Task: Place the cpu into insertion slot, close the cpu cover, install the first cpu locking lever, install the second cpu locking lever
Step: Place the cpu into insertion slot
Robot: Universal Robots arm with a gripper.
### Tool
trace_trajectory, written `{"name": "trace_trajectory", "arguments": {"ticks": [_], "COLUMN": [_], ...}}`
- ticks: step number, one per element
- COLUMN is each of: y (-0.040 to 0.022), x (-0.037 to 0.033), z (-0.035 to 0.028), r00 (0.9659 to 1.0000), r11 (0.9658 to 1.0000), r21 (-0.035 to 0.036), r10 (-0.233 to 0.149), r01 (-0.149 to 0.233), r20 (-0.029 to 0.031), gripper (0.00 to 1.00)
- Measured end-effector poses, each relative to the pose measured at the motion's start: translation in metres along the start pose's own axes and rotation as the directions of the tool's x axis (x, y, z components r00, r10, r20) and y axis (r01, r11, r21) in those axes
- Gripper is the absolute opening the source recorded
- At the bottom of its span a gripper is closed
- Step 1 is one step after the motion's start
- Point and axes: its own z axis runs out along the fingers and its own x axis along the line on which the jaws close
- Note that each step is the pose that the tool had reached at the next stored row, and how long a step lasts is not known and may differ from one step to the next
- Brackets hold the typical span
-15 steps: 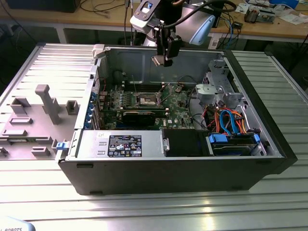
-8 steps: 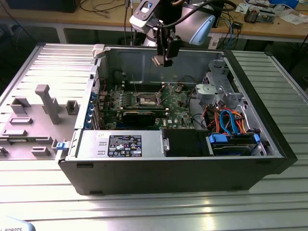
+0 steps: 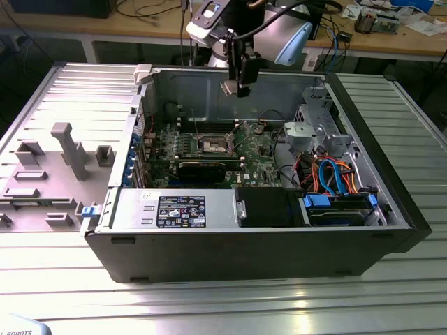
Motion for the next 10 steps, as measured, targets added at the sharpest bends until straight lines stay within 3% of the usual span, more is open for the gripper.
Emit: {"name": "trace_trajectory", "arguments": {"ticks": [10], "y": [0.0], "x": [0.0], "z": [0.0], "r00": [1.0], "r11": [1.0], "r21": [-0.0001], "r10": [0.003], "r01": [-0.003], "r20": [0.0003], "gripper": [0.54]}}
